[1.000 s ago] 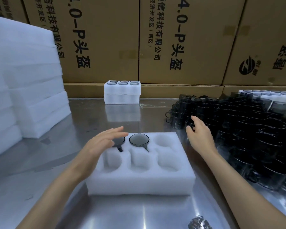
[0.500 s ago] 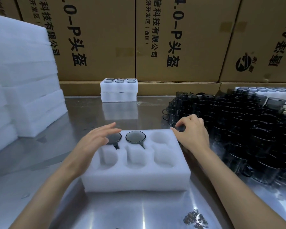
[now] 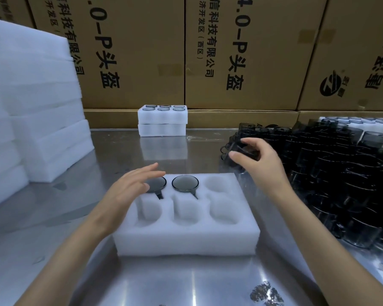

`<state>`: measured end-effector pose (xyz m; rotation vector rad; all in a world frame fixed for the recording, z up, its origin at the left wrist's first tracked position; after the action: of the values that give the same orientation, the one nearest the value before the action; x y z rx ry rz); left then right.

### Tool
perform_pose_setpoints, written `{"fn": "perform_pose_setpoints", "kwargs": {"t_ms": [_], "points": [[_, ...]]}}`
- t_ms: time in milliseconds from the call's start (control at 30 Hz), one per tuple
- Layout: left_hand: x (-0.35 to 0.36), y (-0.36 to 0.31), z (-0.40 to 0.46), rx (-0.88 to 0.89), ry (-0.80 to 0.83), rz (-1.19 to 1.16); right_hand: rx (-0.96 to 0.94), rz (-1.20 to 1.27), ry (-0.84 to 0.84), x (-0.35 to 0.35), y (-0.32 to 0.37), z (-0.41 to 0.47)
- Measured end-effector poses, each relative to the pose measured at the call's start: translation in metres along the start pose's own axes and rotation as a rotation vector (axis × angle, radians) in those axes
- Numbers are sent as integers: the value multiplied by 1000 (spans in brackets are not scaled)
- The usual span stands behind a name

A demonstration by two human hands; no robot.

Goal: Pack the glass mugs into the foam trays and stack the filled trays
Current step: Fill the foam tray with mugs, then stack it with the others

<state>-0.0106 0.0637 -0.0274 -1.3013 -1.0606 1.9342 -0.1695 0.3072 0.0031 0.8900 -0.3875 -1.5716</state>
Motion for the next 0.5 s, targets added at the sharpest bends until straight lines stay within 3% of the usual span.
{"fn": "perform_pose_setpoints", "kwargs": {"t_ms": [200,300,500], "points": [[-1,0,1,-5,3,-7,-131,-185,243,36,19,-18],[-1,0,0,-12,1,-18,-193,-302,266,37,25,-22],[0,-1,0,-12,-1,11,-168,-308,285,39,25,-26]]}}
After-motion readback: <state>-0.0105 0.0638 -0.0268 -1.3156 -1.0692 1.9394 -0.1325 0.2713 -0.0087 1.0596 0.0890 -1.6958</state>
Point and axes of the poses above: each hand's wrist, its own z-axis towards the middle knuckle, its own x-axis out of the palm, y = z × x, the point moved 6 cm from there along z, towards the middle knuckle, and after that the axes turned 12 degrees about -x, right-handed, at the moved point
